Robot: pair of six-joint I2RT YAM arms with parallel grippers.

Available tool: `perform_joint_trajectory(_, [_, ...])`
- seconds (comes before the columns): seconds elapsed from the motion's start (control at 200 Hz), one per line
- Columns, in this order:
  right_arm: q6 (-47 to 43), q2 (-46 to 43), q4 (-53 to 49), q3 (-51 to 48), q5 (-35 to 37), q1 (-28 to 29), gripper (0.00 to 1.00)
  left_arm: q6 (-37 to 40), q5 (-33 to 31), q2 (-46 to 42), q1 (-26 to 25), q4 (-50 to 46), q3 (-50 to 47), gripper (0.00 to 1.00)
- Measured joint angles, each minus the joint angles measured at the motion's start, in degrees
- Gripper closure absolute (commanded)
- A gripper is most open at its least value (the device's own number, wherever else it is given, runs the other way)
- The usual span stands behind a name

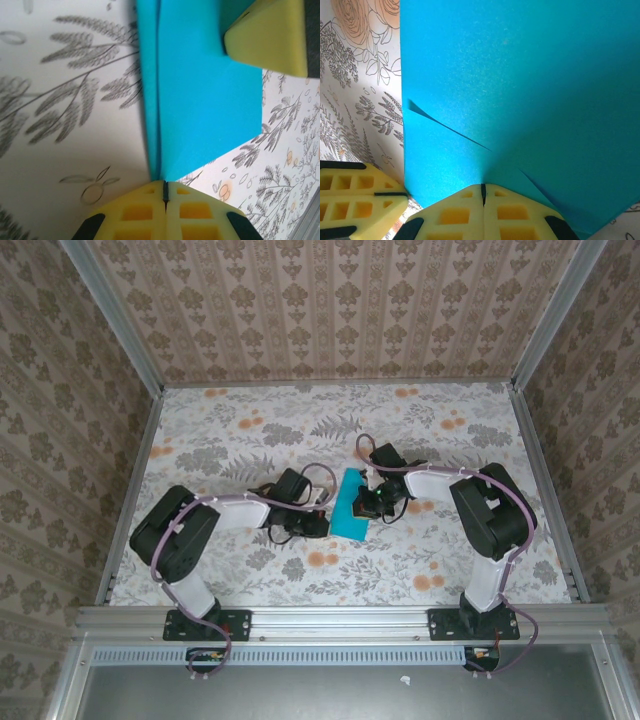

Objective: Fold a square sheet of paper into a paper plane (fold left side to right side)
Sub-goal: Fold the triangle a second time at the center of the table.

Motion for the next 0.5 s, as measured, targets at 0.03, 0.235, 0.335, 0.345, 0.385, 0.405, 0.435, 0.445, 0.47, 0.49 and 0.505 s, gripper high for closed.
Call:
perform_joint_trajectory(0.03, [0.0,0.0,0.0,0.0,0.0,0.0,0.97,0.0,-0.1,-0.6,0.2,-0.5,-0.4,0.95])
perform_joint_trajectory(0.235, [0.1,-1.5,1.0,-0.3,0.4,-0.3,0.81,0.0,-0.1,-6.9,2.9,-3.0,-1.5,0.80])
perform_joint_trajectory(0.335, [-0.1,-4.8,1.4,-0.5,1.7,-0.7,0.67,0.0,0.1,-9.2,4.0,-2.9,-1.3,0.71])
perform_joint_trajectory(0.345, [0.0,-5.3,1.4,-0.6,1.8,-0.8,0.65,0.1,0.1,-9.3,4.1,-2.8,-1.3,0.70])
perform_joint_trajectory(0.385, [-0.2,-7.1,1.4,-0.7,2.7,-1.0,0.59,0.2,0.1,-9.4,4.3,-2.6,-1.1,0.67])
perform_joint_trajectory(0.405, [-0.8,-8.2,1.4,-0.9,3.4,-1.2,0.58,0.0,0.2,-9.4,4.5,-2.6,-1.0,0.65])
perform_joint_trajectory(0.435, [-1.2,-9.8,1.4,-1.2,4.3,-1.4,0.53,0.0,0.3,-9.4,4.5,-2.4,-0.8,0.63])
perform_joint_trajectory(0.445, [-1.0,-10.4,1.4,-1.4,4.5,-1.5,0.52,0.0,0.3,-9.3,4.5,-2.4,-0.7,0.63])
perform_joint_trajectory(0.47, [-1.4,-12.2,1.4,-1.9,5.6,-1.8,0.47,0.0,0.4,-9.2,4.5,-2.3,-0.5,0.62])
perform_joint_trajectory(0.49, [-1.4,-13.4,1.4,-2.4,6.4,-2.1,0.44,0.0,0.6,-9.0,4.5,-2.1,-0.2,0.61])
perform_joint_trajectory(0.505, [-1.7,-14.3,1.5,-2.7,6.8,-2.3,0.42,0.0,0.7,-8.8,4.5,-2.0,0.1,0.61])
